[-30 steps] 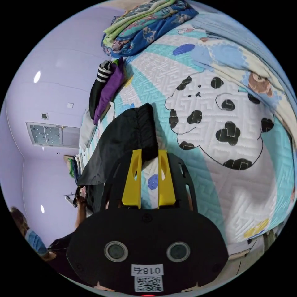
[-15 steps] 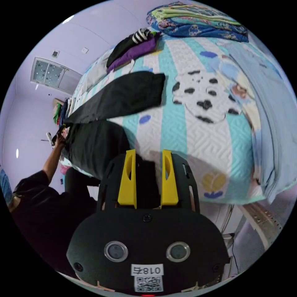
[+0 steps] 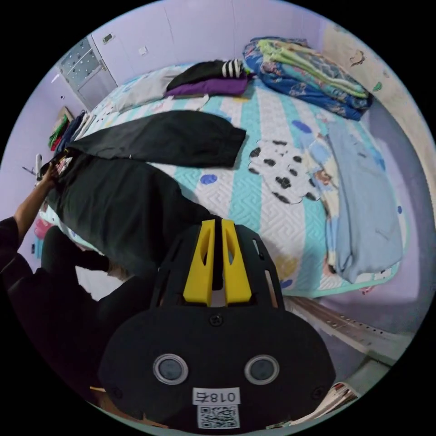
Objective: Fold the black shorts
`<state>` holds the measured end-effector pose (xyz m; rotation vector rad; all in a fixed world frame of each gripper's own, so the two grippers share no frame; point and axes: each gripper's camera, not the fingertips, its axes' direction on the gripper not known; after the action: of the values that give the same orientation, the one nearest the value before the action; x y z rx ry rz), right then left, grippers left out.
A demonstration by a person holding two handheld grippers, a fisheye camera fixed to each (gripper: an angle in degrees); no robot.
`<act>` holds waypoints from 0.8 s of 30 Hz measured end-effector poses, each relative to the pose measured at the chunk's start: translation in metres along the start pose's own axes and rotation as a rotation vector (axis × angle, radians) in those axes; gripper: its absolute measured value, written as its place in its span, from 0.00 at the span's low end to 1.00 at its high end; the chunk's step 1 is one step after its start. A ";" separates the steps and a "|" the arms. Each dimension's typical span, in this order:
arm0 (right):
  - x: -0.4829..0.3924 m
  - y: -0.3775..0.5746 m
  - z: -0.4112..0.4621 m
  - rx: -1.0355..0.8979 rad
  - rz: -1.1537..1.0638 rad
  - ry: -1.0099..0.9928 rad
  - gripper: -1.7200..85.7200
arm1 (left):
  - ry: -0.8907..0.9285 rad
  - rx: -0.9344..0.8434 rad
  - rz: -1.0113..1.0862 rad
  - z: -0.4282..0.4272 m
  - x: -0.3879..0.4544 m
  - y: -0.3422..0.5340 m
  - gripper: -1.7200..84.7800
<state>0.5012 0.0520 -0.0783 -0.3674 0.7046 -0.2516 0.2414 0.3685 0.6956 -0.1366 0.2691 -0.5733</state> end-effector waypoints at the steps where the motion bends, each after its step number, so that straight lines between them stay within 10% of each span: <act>1: 0.003 0.000 0.002 0.023 0.025 0.051 0.06 | 0.000 0.000 0.002 0.001 0.000 0.000 0.01; 10: 0.044 -0.007 0.001 0.234 0.314 -0.187 0.15 | 0.018 0.005 0.015 0.016 -0.004 0.012 0.01; 24: 0.078 -0.058 0.112 -0.037 0.608 -0.533 0.12 | 0.036 -0.005 0.081 0.039 -0.027 0.029 0.01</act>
<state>0.6275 -0.0002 -0.0213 -0.2250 0.2686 0.4264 0.2462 0.4093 0.7332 -0.1194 0.3099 -0.4949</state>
